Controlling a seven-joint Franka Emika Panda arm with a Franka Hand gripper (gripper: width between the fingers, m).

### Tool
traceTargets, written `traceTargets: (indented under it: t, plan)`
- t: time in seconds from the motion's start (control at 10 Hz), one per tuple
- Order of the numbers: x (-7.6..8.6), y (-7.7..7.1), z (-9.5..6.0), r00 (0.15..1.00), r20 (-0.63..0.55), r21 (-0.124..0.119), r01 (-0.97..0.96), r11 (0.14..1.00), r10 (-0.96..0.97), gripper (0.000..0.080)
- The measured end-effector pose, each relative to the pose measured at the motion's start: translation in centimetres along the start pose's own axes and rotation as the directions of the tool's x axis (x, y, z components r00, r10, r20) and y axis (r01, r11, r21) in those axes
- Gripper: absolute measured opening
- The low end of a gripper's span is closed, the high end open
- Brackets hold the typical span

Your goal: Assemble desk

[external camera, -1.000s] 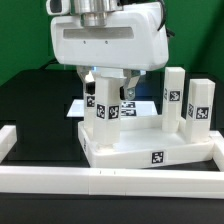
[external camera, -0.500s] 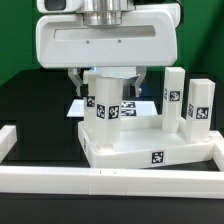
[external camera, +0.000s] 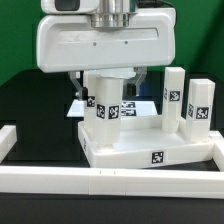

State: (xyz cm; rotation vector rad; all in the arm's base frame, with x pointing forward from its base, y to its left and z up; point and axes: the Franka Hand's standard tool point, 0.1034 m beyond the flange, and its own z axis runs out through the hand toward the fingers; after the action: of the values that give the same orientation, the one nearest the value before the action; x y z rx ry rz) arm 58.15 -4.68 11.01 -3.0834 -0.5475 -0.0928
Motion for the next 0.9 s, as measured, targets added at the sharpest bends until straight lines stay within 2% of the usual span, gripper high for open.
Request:
traceTargets:
  t: [0.2, 0.4, 0.5, 0.6, 0.9]
  plan:
    - [0.12, -0.06, -0.02, 0.995, -0.001, -0.007, 0.104, 0.995, -0.104, 0.0649]
    - [0.06, 0.05, -0.02, 0.979, 0.007, -0.016, 0.205, 0.979, -0.205, 0.039]
    - [0.06, 0.09, -0.03, 0.979, 0.007, -0.016, 0.202, 0.979, -0.202, 0.039]
    - [0.05, 0.09, -0.02, 0.979, 0.007, -0.016, 0.202, 0.979, -0.202, 0.0288]
    - [0.05, 0.1, -0.02, 0.983, 0.007, -0.016, 0.182, 0.983, -0.182, 0.0288]
